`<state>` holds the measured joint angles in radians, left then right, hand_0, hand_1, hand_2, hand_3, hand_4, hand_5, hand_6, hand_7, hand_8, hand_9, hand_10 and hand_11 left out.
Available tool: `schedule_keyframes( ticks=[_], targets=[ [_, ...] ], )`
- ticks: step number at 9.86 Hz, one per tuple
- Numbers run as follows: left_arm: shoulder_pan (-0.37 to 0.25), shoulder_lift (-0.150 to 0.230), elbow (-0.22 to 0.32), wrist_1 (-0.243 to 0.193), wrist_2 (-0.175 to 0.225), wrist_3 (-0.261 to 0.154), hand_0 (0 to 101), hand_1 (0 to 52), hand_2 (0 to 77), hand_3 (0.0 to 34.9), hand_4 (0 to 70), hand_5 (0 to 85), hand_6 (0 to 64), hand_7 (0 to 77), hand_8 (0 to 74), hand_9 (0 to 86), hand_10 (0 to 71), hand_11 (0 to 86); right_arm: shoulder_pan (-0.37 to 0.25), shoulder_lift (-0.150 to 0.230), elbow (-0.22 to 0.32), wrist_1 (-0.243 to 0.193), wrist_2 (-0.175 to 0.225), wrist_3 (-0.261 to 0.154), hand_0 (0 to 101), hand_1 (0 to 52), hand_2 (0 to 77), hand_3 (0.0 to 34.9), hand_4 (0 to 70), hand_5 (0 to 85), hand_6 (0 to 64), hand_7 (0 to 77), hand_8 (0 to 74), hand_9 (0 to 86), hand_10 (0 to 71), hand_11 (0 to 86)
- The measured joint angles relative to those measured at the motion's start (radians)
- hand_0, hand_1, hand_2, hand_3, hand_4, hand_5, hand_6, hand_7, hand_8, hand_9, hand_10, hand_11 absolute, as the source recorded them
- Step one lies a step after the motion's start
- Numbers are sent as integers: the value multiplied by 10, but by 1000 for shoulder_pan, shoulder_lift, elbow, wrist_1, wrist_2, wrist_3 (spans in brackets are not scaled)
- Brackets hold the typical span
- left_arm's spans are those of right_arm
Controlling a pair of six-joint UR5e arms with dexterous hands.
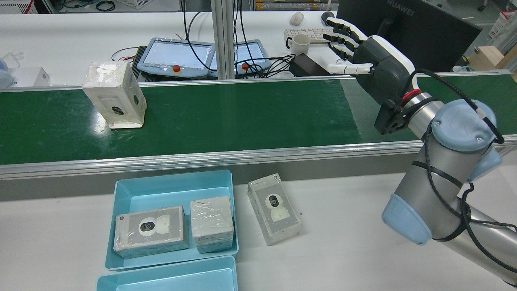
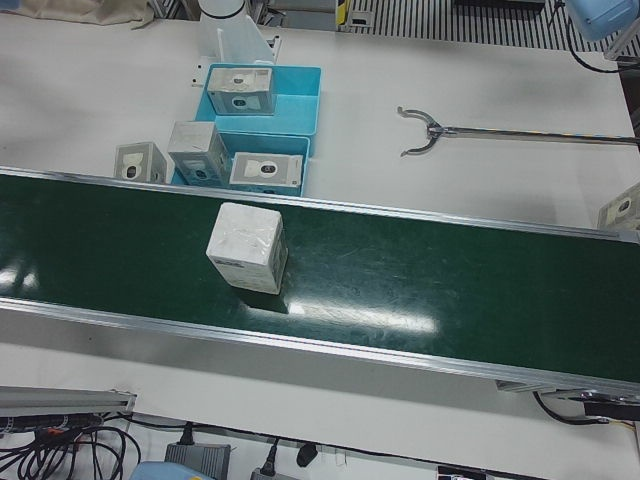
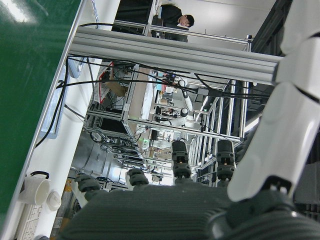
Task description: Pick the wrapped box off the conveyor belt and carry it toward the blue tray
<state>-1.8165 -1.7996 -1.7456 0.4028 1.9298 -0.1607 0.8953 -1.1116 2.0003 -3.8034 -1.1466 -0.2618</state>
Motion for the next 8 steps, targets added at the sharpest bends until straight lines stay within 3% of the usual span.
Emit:
schedule_keyframes(
  ticks=[4, 8],
  targets=[
    [0, 0, 0, 0, 0, 0, 0, 0, 11, 0, 0, 5, 0, 5, 5, 0, 5, 0, -8, 17, -45, 13, -1, 0, 401, 87, 120, 303, 44, 175, 0, 169, 5, 60, 33, 44],
    [0, 0, 0, 0, 0, 0, 0, 0, 5, 0, 0, 5, 0, 5, 5, 0, 0, 0, -6, 21, -55, 17, -1, 2, 395, 82, 125, 302, 44, 180, 0, 169, 5, 60, 22, 44]
  ],
)
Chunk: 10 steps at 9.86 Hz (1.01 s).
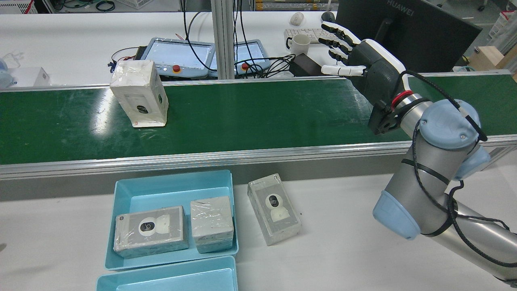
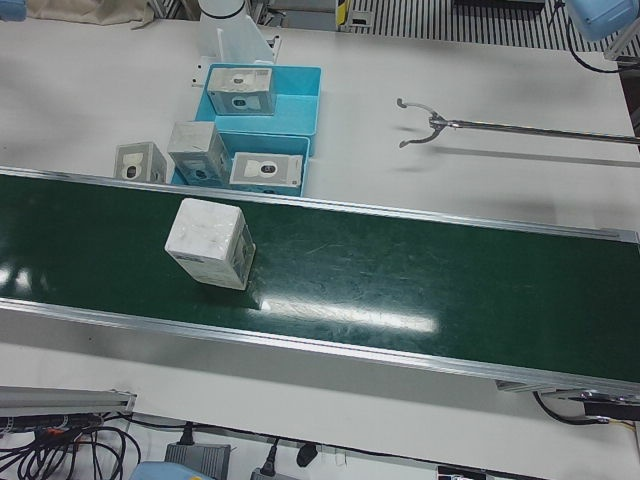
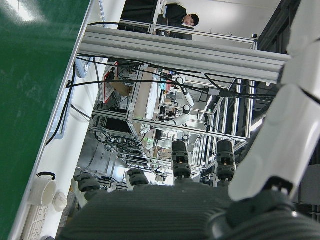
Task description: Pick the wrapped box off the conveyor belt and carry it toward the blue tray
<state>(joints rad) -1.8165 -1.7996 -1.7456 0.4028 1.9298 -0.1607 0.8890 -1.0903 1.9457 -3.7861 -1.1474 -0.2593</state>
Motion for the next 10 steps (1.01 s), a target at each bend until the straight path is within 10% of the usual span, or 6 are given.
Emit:
schedule_keyframes(
  ticks=[10],
  targets=[
    [0, 0, 0, 0, 0, 0, 0, 0, 11, 0, 0, 5, 0, 5, 5, 0, 5, 0, -2, -2, -42, 25, -1, 6, 392, 82, 125, 301, 27, 180, 0, 158, 5, 60, 22, 44]
  ],
)
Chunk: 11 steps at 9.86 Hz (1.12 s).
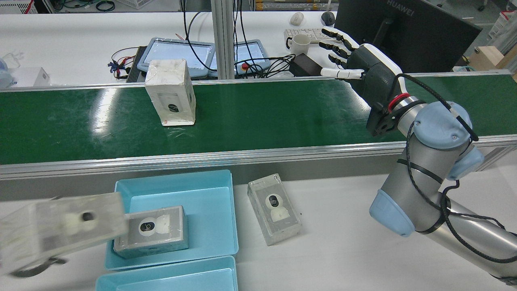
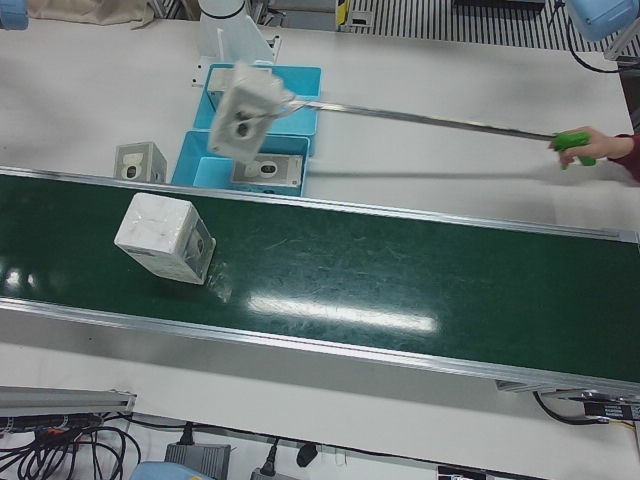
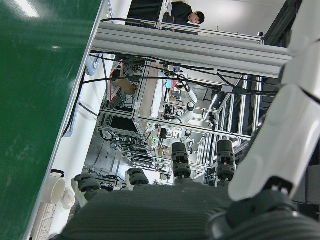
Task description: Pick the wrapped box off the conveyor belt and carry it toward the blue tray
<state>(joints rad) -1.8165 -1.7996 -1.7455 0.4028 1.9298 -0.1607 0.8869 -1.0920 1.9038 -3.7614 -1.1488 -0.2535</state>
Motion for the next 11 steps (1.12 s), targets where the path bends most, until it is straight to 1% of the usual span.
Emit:
schedule_keyframes(
  ticks=[1, 2, 3, 4, 5, 6, 7, 11],
  targets=[
    [0, 0, 0, 0, 0, 0, 0, 0, 11, 0, 0, 5, 0, 5, 5, 0, 5, 0, -1, 0, -4, 2, 0, 0, 391, 82, 125, 303, 27, 180, 0, 153, 11, 60, 22, 44],
    [0, 0, 0, 0, 0, 0, 0, 0, 11, 0, 0, 5, 0, 5, 0, 5, 0, 0, -3, 1, -5, 2, 0, 0, 391, 82, 125, 304, 44, 180, 0, 153, 11, 60, 22, 44],
    [0, 0, 0, 0, 0, 0, 0, 0, 11, 0, 0, 5, 0, 5, 5, 5, 5, 0, -4, 2, -5, 3, 0, 0, 401, 109, 136, 304, 44, 180, 0, 153, 11, 60, 27, 44],
    [0, 0, 0, 0, 0, 0, 0, 0, 11, 0, 0, 5, 0, 5, 5, 5, 5, 0, -4, 2, -4, 3, 0, 0, 401, 109, 136, 304, 44, 180, 0, 153, 11, 60, 27, 44],
    [0, 0, 0, 0, 0, 0, 0, 0, 5, 0, 0, 5, 0, 5, 0, 5, 5, 0, -4, 2, -4, 2, 0, 0, 420, 109, 142, 304, 27, 180, 0, 158, 11, 60, 27, 49],
    [0, 0, 0, 0, 0, 0, 0, 0, 5, 0, 0, 5, 0, 5, 0, 5, 5, 0, -5, 3, -3, 2, 0, 0, 445, 147, 158, 304, 33, 180, 0, 164, 11, 60, 27, 49],
    [0, 0, 0, 0, 0, 0, 0, 0, 5, 0, 0, 5, 0, 5, 5, 0, 5, 0, -6, 3, -2, 2, 0, 0, 453, 142, 169, 304, 33, 164, 0, 175, 11, 60, 27, 60],
    [0, 0, 0, 0, 0, 0, 0, 0, 11, 0, 0, 5, 0, 5, 5, 0, 5, 0, -12, 7, -4, 0, 0, -2, 454, 142, 169, 303, 33, 169, 0, 175, 5, 60, 27, 60]
  ],
)
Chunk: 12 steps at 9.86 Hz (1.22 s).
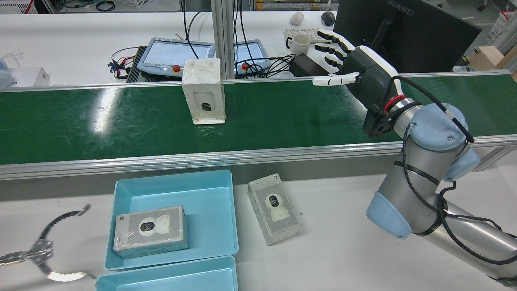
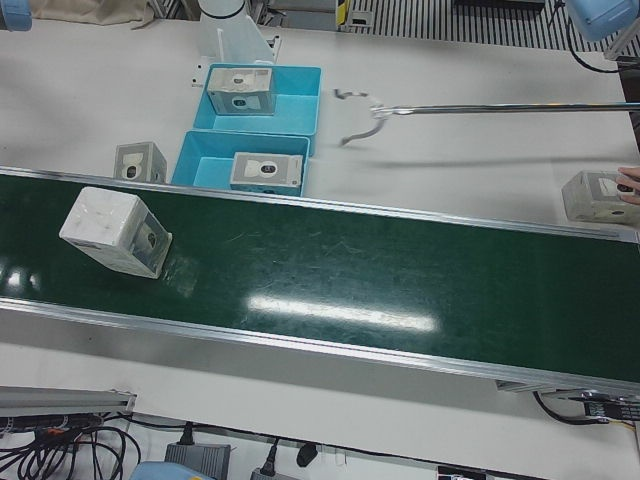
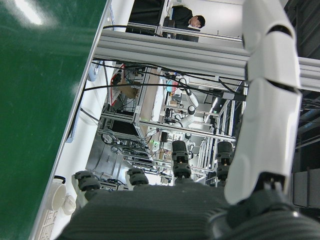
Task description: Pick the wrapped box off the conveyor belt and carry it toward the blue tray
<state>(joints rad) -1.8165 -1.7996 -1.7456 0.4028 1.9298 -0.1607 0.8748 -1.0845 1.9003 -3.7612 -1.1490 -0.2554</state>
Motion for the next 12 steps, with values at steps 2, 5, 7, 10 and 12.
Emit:
schedule_keyframes(
  ticks=[2, 5, 7, 10, 12],
  targets=[
    [0, 0, 0, 0, 0, 0, 0, 0, 11, 0, 0, 5, 0, 5, 0, 5, 5, 0, -11, 7, -5, -1, 1, -6, 454, 131, 158, 303, 38, 175, 0, 175, 11, 60, 27, 60],
    [0, 0, 0, 0, 0, 0, 0, 0, 5, 0, 0, 5, 0, 5, 5, 0, 0, 0, -20, 33, -36, -2, 3, -10, 455, 131, 158, 303, 38, 175, 0, 175, 11, 60, 27, 60],
    [0, 0, 0, 0, 0, 0, 0, 0, 5, 0, 0, 5, 0, 5, 5, 0, 5, 0, -22, 49, -54, -2, 3, -11, 455, 131, 158, 313, 49, 175, 0, 175, 11, 60, 27, 60],
    [0, 0, 0, 0, 0, 0, 0, 0, 5, 0, 0, 5, 0, 5, 0, 5, 5, 0, -24, 74, -77, -2, 3, -12, 453, 131, 158, 301, 49, 185, 0, 180, 5, 60, 27, 60],
    [0, 0, 0, 0, 0, 0, 0, 0, 11, 0, 0, 5, 0, 5, 5, 0, 0, 0, -26, 88, -92, -1, 5, -13, 453, 131, 158, 300, 65, 185, 0, 180, 11, 60, 27, 60]
  ],
)
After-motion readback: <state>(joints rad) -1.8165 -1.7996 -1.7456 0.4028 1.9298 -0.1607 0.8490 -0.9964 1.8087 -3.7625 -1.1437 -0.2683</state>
